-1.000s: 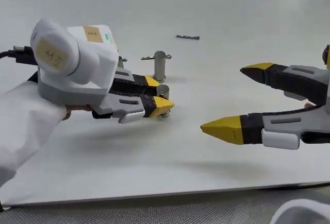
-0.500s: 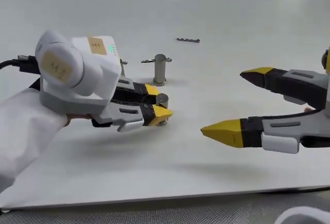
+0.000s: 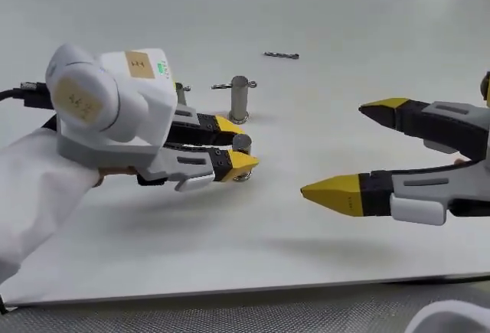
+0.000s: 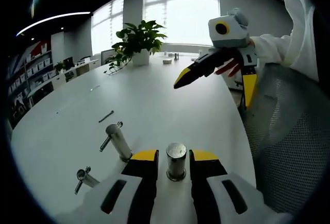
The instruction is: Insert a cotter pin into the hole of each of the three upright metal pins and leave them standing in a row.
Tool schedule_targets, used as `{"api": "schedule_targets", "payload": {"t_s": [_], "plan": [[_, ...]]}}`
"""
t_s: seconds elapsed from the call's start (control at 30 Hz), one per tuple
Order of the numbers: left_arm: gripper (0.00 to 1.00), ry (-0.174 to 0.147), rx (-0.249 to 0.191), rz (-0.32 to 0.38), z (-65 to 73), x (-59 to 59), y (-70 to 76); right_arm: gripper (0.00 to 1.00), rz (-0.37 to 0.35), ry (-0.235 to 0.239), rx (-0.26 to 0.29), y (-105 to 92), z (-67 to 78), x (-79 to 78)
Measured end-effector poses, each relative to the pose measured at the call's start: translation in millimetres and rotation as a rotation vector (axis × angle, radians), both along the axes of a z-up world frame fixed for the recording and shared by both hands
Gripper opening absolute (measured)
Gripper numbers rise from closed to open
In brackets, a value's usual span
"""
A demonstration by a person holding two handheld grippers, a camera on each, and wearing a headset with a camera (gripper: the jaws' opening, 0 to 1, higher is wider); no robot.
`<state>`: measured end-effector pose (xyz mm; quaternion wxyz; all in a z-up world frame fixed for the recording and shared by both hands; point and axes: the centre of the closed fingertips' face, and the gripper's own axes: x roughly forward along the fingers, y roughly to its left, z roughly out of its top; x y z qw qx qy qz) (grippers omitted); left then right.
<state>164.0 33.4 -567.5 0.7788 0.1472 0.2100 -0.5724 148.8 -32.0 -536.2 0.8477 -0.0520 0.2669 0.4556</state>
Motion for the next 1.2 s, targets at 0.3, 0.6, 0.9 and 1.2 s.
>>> {"api": "schedule_targets", "payload": {"t_s": [0.3, 0.6, 0.9, 1.2], "plan": [[0.53, 0.084, -0.028, -0.012, 12.1, -22.6, 12.8, 0.85, 0.000, -0.005, -0.007, 0.7, 3.6, -1.3], [0.94, 0.130, 0.006, 0.048, 7.0, -44.7, 26.7, 0.85, 0.009, -0.005, -0.025, 0.5, 3.4, -2.1], [0.99, 0.143, 0.010, 0.149, 7.7, -49.1, 40.3, 0.84, 0.001, -0.027, -0.035, -3.9, 13.3, 8.0], [0.99, 0.129, -0.026, 0.193, 23.9, -51.4, 44.0, 0.84, 0.086, -0.106, -0.109, -0.8, 33.5, 42.1]]}}
